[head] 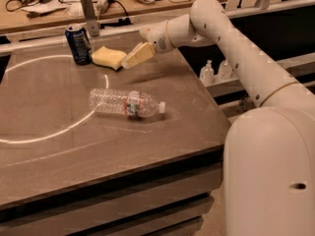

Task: Move sponge near pepsi can

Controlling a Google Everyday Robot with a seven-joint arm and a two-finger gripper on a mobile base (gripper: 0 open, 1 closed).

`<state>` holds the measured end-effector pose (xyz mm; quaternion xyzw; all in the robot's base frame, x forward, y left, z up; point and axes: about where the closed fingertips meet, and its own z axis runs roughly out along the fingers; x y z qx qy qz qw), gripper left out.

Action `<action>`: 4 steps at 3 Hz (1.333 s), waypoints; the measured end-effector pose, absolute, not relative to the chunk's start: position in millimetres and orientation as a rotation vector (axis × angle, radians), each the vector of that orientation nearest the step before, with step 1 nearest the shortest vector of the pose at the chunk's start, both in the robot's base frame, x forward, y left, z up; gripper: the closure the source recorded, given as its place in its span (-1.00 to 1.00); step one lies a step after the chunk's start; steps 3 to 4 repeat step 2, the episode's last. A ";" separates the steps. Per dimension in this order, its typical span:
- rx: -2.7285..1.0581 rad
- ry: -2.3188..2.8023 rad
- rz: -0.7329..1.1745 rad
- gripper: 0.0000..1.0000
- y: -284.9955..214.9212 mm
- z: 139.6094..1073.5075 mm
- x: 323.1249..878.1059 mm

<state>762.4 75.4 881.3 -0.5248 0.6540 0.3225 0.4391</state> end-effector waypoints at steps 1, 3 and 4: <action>-1.126 1.607 0.787 -1.00 23.1 907.4 774.8; -1.126 1.607 0.787 -1.00 23.1 907.4 774.8; -1.126 1.607 0.787 -1.00 23.1 907.4 774.8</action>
Offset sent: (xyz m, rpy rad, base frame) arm 0.0100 -0.0423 0.0230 0.0913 -0.0168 -0.0990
